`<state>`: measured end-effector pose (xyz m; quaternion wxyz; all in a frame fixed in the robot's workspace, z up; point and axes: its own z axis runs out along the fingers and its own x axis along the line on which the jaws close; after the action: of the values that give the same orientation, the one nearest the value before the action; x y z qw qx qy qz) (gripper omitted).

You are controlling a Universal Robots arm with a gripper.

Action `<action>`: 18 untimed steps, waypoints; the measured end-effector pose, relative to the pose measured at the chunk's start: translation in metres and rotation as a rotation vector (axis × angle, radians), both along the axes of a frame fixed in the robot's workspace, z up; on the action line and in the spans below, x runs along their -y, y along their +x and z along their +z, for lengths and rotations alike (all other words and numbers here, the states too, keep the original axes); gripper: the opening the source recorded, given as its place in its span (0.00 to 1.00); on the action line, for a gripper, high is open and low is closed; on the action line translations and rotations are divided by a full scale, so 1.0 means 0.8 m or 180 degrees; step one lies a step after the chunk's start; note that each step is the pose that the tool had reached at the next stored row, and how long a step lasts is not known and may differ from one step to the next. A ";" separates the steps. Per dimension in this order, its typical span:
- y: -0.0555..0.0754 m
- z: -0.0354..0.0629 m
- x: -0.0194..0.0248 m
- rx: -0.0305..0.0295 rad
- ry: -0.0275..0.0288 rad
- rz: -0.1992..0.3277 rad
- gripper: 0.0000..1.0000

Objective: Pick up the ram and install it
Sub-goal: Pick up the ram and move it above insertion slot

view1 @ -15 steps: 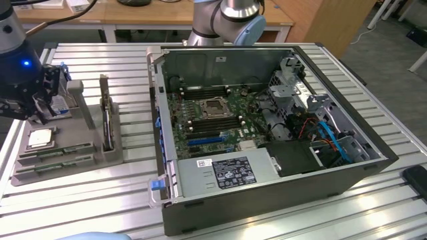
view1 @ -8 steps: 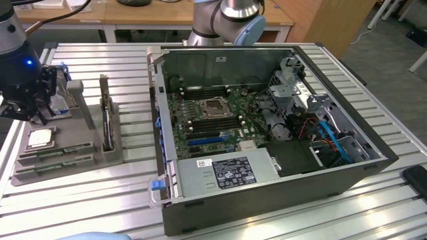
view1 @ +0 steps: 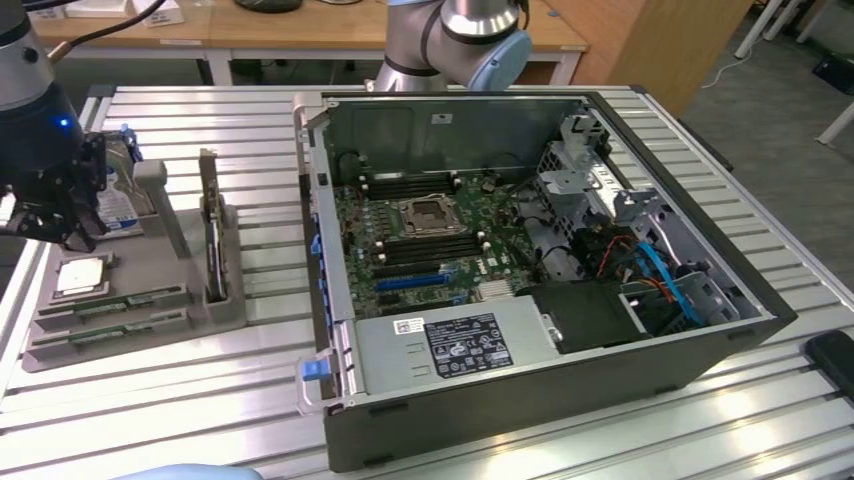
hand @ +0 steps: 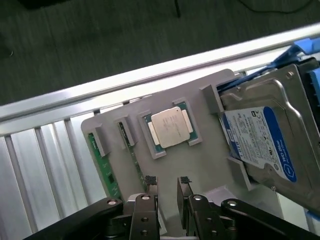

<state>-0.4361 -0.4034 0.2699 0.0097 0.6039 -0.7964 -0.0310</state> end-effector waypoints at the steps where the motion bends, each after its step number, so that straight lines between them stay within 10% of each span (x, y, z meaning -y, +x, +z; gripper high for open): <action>1: 0.000 0.000 0.0000 0.0000 0.0000 0.0062 0.30; 18: 0.000 -0.004 0.0000 0.0000 0.0000 0.1037 0.30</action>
<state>-0.4361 -0.4034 0.2668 0.0147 0.7251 -0.6879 -0.0290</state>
